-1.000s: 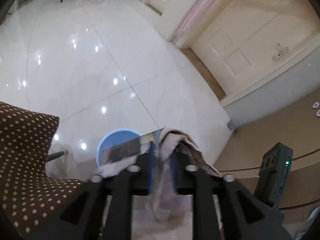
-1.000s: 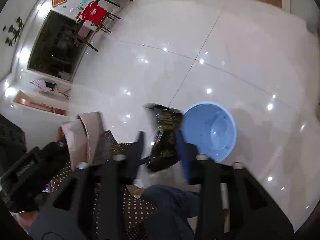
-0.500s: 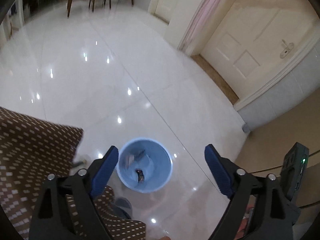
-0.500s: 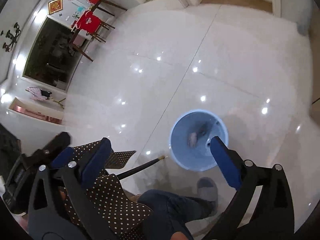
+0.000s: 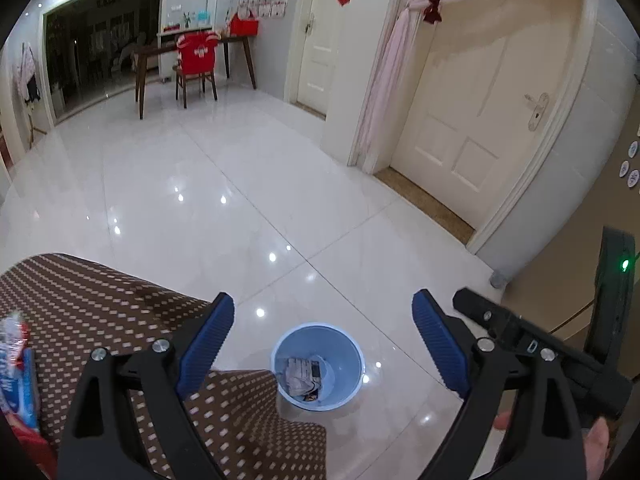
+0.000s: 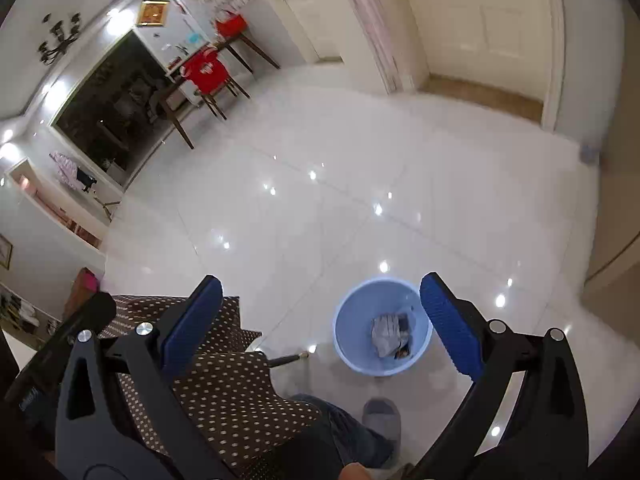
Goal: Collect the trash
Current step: 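Open both tools to drop the newspaper and wrapper into the wastebasket, then grasp the green leaves with the left tool while the right tool grasps the red snack bag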
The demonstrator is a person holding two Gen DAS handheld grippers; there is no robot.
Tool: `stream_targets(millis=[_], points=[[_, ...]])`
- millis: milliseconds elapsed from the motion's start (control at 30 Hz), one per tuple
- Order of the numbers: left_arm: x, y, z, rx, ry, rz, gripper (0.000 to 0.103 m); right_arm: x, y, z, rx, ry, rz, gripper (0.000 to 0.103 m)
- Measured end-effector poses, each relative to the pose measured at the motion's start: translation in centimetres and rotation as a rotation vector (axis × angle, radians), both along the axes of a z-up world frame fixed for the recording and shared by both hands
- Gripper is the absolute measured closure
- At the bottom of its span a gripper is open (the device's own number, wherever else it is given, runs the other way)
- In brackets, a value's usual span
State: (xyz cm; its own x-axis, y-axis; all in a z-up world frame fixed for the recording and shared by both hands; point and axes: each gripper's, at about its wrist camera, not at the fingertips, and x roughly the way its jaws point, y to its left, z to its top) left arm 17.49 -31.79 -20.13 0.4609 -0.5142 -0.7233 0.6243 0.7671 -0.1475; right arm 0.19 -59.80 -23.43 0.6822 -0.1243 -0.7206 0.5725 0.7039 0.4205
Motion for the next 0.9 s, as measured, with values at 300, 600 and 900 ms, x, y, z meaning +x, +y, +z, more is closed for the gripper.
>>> stream_targets(millis=[300, 600, 900], points=[[-2.1, 6.1, 3.9, -0.046, -0.088, 0.049, 0.013, 0.1, 5.7, 5.9, -0.137, -0.077, 0.113, 0.006], [-3.5, 13.5, 6.2, -0.07, -0.175, 0.128, 0.013, 0.9, 11.9, 10.4, -0.188, -0.153, 0.231, 0.006], [-4.4, 21.2, 6.6, -0.05, -0.226, 0.252, 0.013, 3.8, 19.7, 10.6, -0.21, -0.144, 0.41, 0.006]])
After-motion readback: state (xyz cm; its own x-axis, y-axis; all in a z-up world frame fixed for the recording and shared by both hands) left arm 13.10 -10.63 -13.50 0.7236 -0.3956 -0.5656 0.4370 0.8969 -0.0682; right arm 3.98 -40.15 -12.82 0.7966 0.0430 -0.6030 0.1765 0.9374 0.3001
